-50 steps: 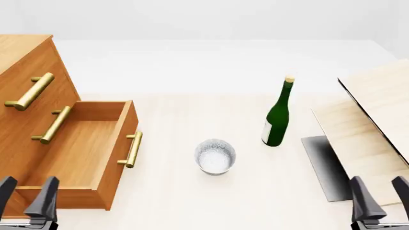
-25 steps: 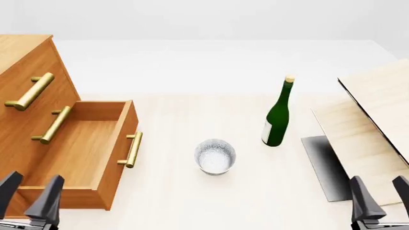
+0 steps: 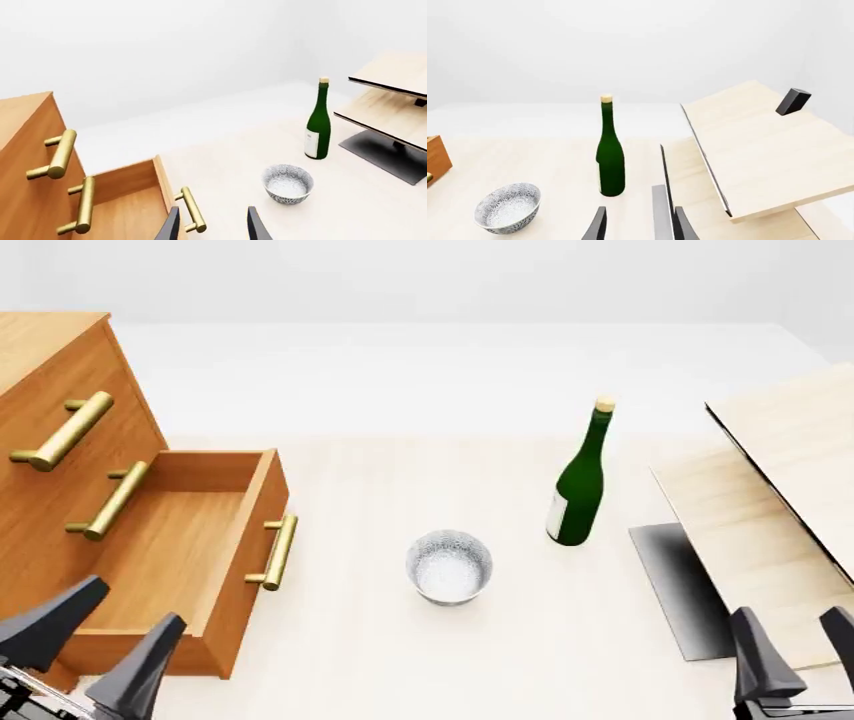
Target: Put the bowl in the bottom drawer of the cabinet.
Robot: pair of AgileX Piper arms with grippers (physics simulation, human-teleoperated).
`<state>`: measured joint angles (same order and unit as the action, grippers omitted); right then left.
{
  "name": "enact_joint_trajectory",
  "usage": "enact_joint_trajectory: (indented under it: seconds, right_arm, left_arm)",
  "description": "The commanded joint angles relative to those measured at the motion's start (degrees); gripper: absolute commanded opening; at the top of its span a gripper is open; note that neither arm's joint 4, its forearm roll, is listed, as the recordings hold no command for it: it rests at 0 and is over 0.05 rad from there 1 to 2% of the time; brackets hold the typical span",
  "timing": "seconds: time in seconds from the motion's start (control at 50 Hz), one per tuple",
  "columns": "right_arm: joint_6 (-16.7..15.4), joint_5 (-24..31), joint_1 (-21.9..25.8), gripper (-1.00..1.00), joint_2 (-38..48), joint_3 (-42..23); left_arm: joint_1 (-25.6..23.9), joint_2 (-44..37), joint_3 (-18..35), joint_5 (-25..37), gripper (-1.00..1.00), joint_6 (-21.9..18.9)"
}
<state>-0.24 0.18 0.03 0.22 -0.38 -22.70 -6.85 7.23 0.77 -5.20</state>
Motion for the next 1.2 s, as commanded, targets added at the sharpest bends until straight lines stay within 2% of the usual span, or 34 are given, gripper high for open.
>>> enact_joint_trajectory:
  seconds: [0.02, 0.12, 0.14, 0.18, 0.2, 0.22, 0.24, 0.28, 0.32, 0.46, 0.52, 0.62, 0.66, 0.68, 0.8, 0.96, 1.0, 1.06, 1.2]
  right_arm:
    - [-0.01, -0.08, 0.0, 1.0, 0.1, -0.01]
    - [-0.01, -0.11, 0.0, 1.0, 0.14, -0.03]
    - [0.0, -0.12, 0.0, 1.0, 0.15, -0.03]
    - [0.0, -0.12, 0.0, 1.0, 0.16, -0.03]
    - [0.0, -0.13, 0.0, 1.0, 0.16, -0.03]
    - [0.0, -0.13, 0.0, 1.0, 0.17, -0.03]
    - [0.0, -0.14, 0.0, 1.0, 0.17, -0.03]
    - [0.0, -0.14, 0.0, 1.0, 0.17, -0.04]
    - [0.01, -0.14, -0.01, 1.0, 0.17, -0.03]
    - [0.01, -0.13, 0.0, 1.0, 0.16, -0.02]
    - [0.01, -0.13, -0.01, 1.0, 0.15, -0.02]
    - [0.0, -0.13, -0.01, 1.0, 0.16, -0.02]
    - [0.01, -0.13, -0.01, 1.0, 0.15, -0.02]
    - [0.01, -0.13, -0.01, 1.0, 0.15, -0.02]
    - [0.01, -0.13, 0.0, 1.0, 0.16, -0.02]
    - [0.01, -0.13, -0.01, 1.0, 0.16, -0.02]
    - [0.01, -0.13, -0.01, 1.0, 0.16, -0.02]
    - [0.01, -0.13, -0.01, 1.0, 0.15, -0.02]
    - [0.01, -0.13, 0.0, 1.0, 0.15, -0.02]
  left_arm:
    - [-4.68, -10.16, 4.8, -0.94, 1.0, -3.51]
    - [-6.47, -15.55, 7.88, -1.5, 1.0, -3.2]
    - [-7.15, -17.94, 11.85, 0.5, 1.0, -3.33]
    - [-7.49, -19.6, 11.08, -1.22, 1.0, -3.4]
    - [-8.4, -21.54, 15.01, 1.09, 1.0, -3.66]
    - [-8.62, -23.35, 16.06, 0.75, 1.0, -3.2]
    - [-8.66, -24.05, 14.53, -1.08, 1.0, -3.52]
    - [-8.94, -25.21, 14.73, -1.49, 1.0, -4.15]
    - [-10.05, -29.23, 17.05, -2.02, 1.0, -6.07]
    - [-12.47, -35.23, 23.39, -1.83, 1.0, -5.53]
    - [-13.91, -37.05, 25.7, -1.6, 1.0, -5.66]
    - [-15.12, -39.83, 29.73, 0.3, 1.0, -3.28]
    - [-14.59, -41.54, 30.47, 0.8, 1.0, -5.05]
    - [-14.92, -41.45, 31.29, 1.06, 1.0, -3.82]
    - [-15.18, -43.6, 35.24, 3.68, 1.0, -3.85]
    - [-15.05, -47.78, 36.78, 2.72, 1.0, -4.04]
    - [-15.51, -50.05, 38.35, 3.36, 1.0, -2.87]
    - [-15.37, -51.35, 39.03, 3.6, 1.0, -3.45]
    - [-17.43, -56.69, 44.21, 6.32, 1.0, -3.05]
